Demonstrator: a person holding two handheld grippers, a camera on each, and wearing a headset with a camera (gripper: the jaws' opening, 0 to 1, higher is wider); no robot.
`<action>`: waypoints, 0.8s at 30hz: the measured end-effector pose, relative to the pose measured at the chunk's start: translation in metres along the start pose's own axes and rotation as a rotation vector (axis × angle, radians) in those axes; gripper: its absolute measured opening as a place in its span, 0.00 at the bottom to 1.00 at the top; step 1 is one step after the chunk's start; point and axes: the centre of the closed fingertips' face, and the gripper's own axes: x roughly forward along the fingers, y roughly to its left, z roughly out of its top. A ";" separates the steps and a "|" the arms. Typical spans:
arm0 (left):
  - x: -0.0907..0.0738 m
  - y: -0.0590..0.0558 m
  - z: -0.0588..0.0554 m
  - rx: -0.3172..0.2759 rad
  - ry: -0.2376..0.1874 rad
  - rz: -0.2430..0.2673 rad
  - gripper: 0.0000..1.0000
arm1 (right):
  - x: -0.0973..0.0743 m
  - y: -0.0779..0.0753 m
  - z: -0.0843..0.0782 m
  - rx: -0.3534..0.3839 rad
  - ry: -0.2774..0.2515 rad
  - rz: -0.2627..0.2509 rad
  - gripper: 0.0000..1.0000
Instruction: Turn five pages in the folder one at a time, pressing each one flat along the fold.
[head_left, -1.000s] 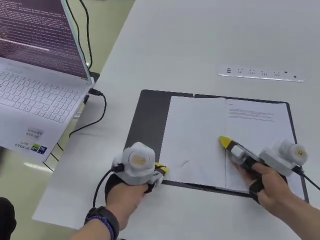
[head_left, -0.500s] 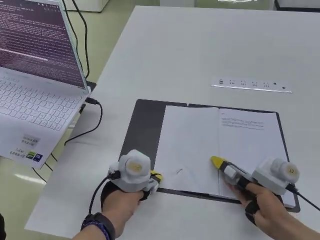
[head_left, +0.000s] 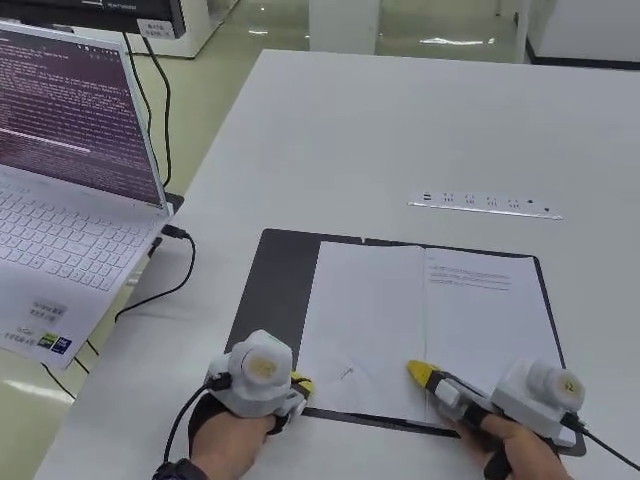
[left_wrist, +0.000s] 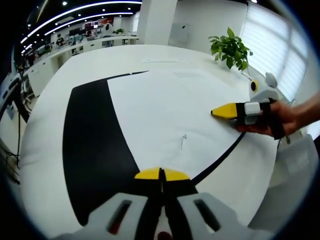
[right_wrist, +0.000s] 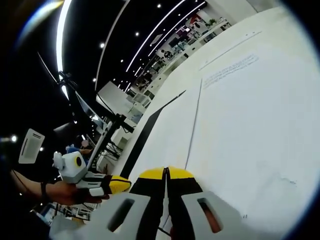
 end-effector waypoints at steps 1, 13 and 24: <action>0.000 0.000 0.000 0.002 0.002 -0.001 0.00 | -0.001 0.001 -0.002 0.000 0.003 0.000 0.00; 0.000 0.000 0.000 -0.003 -0.010 -0.001 0.00 | -0.011 0.007 -0.017 -0.004 0.027 0.002 0.00; 0.001 0.000 0.001 0.006 -0.012 0.002 0.00 | -0.015 0.008 -0.020 0.026 0.016 -0.016 0.00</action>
